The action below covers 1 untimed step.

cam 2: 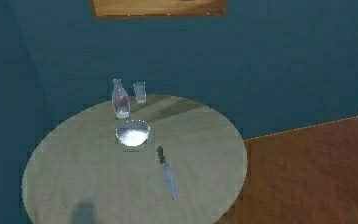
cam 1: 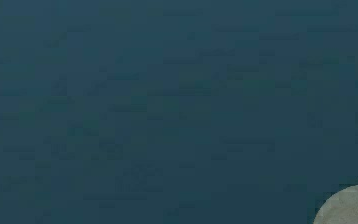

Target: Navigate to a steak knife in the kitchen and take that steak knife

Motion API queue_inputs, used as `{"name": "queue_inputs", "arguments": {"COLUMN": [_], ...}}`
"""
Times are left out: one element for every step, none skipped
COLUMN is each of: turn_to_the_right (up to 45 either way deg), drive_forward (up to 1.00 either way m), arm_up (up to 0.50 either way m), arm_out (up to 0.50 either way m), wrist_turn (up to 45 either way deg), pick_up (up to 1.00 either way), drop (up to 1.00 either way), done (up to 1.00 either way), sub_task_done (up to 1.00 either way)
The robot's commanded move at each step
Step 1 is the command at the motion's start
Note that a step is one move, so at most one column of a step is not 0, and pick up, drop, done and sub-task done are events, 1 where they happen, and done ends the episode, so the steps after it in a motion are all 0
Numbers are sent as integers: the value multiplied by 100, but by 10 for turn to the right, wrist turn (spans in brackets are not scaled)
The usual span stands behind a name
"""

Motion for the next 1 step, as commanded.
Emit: {"name": "queue_inputs", "arguments": {"turn_to_the_right": [0], "drive_forward": [0], "arm_up": [50], "arm_out": [0], "wrist_turn": [0], "pick_up": [0], "drop": [0], "done": [0], "sub_task_done": [0]}}
